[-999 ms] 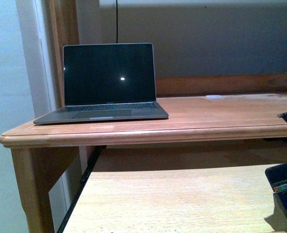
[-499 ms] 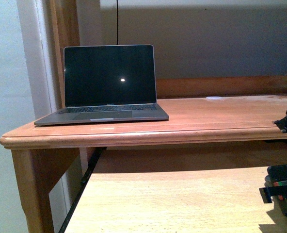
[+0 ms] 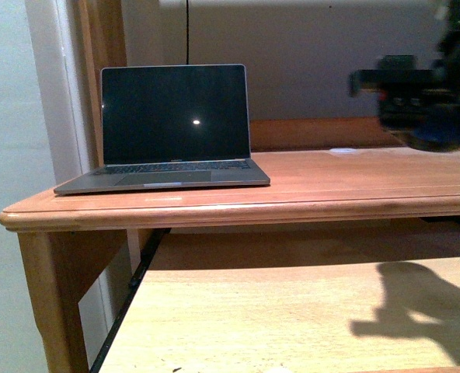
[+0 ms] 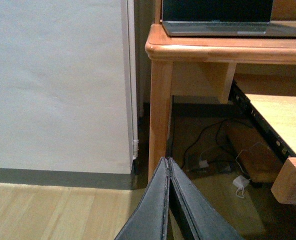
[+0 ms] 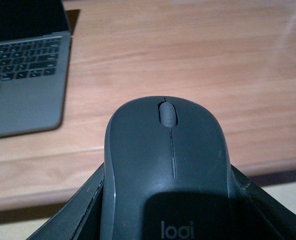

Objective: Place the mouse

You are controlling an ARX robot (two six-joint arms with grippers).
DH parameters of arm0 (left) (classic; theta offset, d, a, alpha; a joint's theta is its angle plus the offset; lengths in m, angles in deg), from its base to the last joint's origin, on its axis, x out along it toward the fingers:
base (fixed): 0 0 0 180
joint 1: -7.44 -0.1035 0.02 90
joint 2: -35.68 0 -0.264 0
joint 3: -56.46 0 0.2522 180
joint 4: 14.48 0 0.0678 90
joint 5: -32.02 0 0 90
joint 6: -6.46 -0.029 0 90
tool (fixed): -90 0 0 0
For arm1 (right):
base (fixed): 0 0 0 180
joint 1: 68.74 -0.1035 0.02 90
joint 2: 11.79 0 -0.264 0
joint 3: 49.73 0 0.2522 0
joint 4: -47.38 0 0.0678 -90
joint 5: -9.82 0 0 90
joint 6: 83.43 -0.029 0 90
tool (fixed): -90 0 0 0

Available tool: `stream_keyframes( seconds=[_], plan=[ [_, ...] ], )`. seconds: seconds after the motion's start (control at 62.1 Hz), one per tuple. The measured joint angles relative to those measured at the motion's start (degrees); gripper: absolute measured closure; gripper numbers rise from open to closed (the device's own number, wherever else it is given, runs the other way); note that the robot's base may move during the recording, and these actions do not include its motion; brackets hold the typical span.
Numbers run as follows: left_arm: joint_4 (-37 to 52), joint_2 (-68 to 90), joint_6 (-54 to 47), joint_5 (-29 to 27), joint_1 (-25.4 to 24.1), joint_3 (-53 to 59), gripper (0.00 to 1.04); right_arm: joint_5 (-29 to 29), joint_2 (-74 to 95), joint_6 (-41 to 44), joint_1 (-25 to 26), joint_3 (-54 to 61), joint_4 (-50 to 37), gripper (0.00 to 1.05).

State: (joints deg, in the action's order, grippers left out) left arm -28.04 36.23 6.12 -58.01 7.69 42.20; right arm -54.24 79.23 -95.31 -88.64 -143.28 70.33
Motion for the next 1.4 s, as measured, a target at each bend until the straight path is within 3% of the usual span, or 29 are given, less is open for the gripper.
stream_keyframes(
  seconds=[0.258, 0.548, 0.596, 0.677, 0.854, 1.031, 1.176, 1.401],
  plan=[
    [-0.1, -0.2, 0.0, 0.0, 0.0, 0.0, 1.02, 8.4, 23.6, -0.3, -1.9, -26.3, 7.5, 0.49],
    [-0.1, -0.2, 0.0, 0.0, 0.0, 0.0, 1.02, 12.2, 35.4, 2.6, -1.9, -36.9, 8.6, 0.49],
    [-0.1, -0.2, 0.0, 0.0, 0.0, 0.0, 1.02, 12.0, 35.9, 2.8, -1.9, -36.8, 7.1, 0.43],
    [-0.1, -0.2, 0.0, 0.0, 0.0, 0.0, 0.90, 10.3, 35.8, 2.5, -1.7, -35.5, 4.7, 0.31],
    [-0.1, -0.2, 0.0, 0.0, 0.0, 0.0, 0.60, 4.8, 30.7, 0.9, -0.5, -26.3, -3.2, 0.06],
    [-0.1, -0.2, 0.0, 0.0, 0.0, 0.0, 0.30, -3.0, 16.8, -0.6, 2.9, -9.8, -13.6, 0.07],
    [-0.1, -0.2, 0.0, 0.0, 0.0, 0.0, 0.07, -12.8, -2.1, 1.1, 8.8, 9.1, -20.5, 0.07],
    [-0.1, -0.2, 0.0, 0.0, 0.0, 0.0, 0.08, -34.0, -28.7, 10.6, 22.8, 39.7, -18.6, 0.07]
  ],
)
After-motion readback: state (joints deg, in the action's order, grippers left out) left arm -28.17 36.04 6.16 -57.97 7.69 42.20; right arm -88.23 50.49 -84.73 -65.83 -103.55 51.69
